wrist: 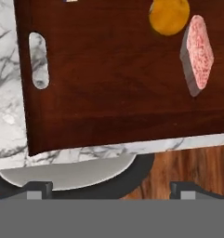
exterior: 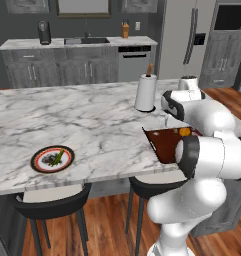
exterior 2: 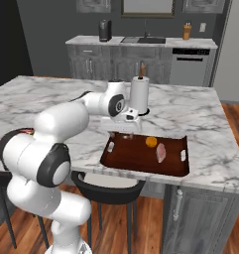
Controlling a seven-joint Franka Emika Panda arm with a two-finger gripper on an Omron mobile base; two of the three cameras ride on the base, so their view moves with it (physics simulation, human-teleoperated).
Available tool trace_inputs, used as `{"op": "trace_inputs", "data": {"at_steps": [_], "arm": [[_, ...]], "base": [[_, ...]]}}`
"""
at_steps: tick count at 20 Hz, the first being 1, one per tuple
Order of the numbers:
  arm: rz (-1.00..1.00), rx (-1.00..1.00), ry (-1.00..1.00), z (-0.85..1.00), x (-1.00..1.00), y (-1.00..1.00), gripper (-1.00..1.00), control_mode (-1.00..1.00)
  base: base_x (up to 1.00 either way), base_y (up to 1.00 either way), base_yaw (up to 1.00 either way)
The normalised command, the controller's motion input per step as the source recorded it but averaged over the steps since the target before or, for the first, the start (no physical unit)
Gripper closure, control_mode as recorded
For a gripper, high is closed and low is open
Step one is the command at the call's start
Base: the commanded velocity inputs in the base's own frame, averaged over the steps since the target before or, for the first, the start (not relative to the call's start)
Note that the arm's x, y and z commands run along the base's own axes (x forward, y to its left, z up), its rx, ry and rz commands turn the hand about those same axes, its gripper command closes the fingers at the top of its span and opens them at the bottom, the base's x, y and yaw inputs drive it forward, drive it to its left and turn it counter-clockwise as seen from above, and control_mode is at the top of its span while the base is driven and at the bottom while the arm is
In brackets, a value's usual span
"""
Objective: Create a steak meal by picking up the steak and asparagus from the tray and placing them on the plate. Leave the orange on the tray.
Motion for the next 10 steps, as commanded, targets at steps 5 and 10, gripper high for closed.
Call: {"op": "trace_inputs", "data": {"at_steps": [5,10], "arm": [[-0.11,0.0,0.0,-0.28,0.33,-0.92,-1.0,-1.0],[-0.01,0.01,0.0,-0.31,0.48,-0.66,-1.0,-1.0]], "base": [[0.0,0.0,0.0],[0.0,0.0,0.0]]}}
